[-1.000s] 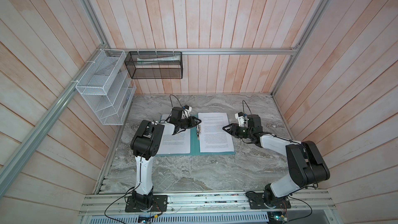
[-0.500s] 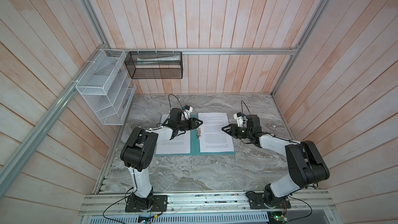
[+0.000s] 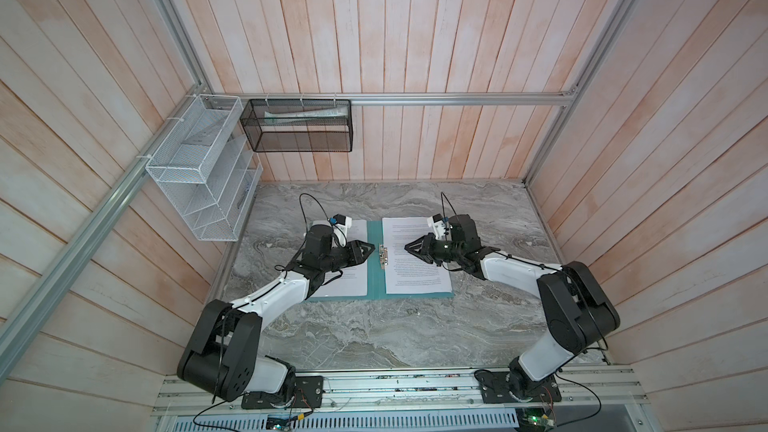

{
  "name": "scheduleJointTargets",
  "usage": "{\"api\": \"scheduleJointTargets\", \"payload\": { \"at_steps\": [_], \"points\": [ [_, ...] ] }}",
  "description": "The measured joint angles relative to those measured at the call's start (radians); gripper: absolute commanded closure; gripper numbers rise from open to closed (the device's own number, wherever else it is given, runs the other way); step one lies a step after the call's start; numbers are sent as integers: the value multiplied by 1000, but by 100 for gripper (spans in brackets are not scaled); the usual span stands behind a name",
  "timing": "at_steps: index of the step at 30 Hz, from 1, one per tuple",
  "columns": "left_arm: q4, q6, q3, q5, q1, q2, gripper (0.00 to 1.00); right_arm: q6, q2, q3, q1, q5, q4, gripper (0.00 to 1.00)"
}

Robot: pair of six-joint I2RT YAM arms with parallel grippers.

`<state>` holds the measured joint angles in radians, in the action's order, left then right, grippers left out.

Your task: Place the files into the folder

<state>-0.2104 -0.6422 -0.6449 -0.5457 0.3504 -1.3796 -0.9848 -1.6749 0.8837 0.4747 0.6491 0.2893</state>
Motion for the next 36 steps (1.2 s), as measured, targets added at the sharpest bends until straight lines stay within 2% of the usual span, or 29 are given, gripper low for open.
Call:
{"api": "scheduleJointTargets", "payload": {
  "at_steps": [5, 11, 23, 36],
  "points": [
    [-36, -41, 153, -4, -18, 71, 65, -94, -100, 38, 30, 2, 54, 77],
    [-86, -56, 204, -8, -27, 82, 68, -172, -216, 78, 64, 15, 108, 77],
    [-163, -59, 265, -8, -60, 18, 80, -215, -280, 174, 87, 34, 145, 76],
    [-174, -58, 322, -7, -76, 13, 79, -214, -315, 193, 88, 38, 118, 77]
  ]
}}
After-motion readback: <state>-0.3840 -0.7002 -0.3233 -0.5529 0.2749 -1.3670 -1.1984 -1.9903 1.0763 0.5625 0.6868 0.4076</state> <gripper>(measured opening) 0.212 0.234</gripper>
